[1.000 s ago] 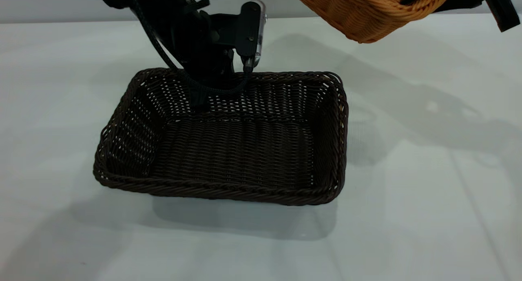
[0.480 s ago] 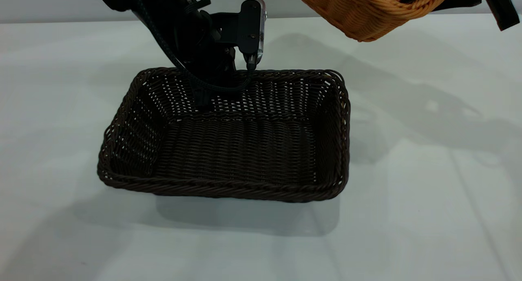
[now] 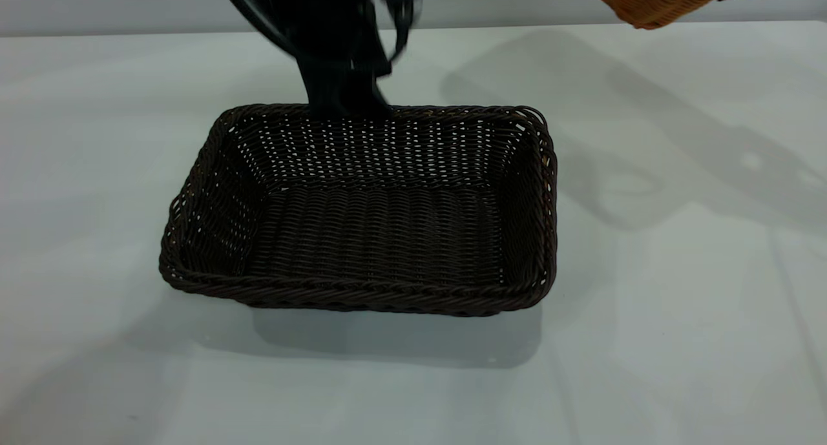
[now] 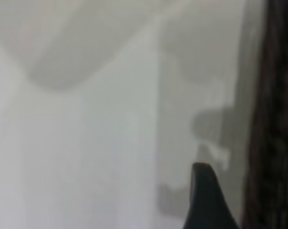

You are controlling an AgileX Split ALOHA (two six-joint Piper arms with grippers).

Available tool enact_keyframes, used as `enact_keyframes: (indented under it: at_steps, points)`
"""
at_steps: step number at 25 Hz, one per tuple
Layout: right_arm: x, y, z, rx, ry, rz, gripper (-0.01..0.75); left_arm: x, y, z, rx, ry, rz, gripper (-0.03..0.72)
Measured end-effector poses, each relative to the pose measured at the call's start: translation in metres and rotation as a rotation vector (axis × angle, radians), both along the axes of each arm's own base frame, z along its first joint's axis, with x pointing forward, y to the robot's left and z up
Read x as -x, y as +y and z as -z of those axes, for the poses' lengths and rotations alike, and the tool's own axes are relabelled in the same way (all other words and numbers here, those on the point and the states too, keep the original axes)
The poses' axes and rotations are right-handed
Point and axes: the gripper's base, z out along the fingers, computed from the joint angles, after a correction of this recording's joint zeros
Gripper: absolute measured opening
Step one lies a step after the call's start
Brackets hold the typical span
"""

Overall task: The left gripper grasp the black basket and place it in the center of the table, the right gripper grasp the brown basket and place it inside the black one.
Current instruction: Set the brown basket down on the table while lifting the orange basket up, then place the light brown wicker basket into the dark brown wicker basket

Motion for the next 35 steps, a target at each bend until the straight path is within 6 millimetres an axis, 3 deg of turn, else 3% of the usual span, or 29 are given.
enact_keyframes:
  at_steps: [5,11,15,19,23,26,35]
  points:
    - [0.005,-0.002,0.004,0.047,0.019,-0.060,0.092,0.008,0.011,-0.075,0.051,-0.040,-0.039,0.410]
    - [0.005,0.012,0.004,0.051,0.036,-0.098,0.092,0.025,0.059,-0.178,0.068,-0.188,-0.153,0.387]
    - [0.009,0.056,0.006,0.076,0.049,-0.236,0.092,0.052,0.082,-0.244,0.139,-0.341,-0.206,0.367]
    - [0.023,0.110,0.012,0.123,0.065,-0.447,0.092,0.079,0.096,-0.288,0.211,-0.430,-0.255,0.360]
    - [0.037,0.150,0.029,0.201,0.097,-0.601,0.092,0.096,0.102,-0.309,0.273,-0.457,-0.300,0.360]
    - [0.042,0.168,0.043,0.262,0.102,-0.648,0.092,0.101,0.104,-0.313,0.285,-0.460,-0.307,0.360]
    - [0.033,0.182,0.074,0.317,0.165,-0.691,0.092,0.101,0.104,-0.309,0.290,-0.422,-0.326,0.358]
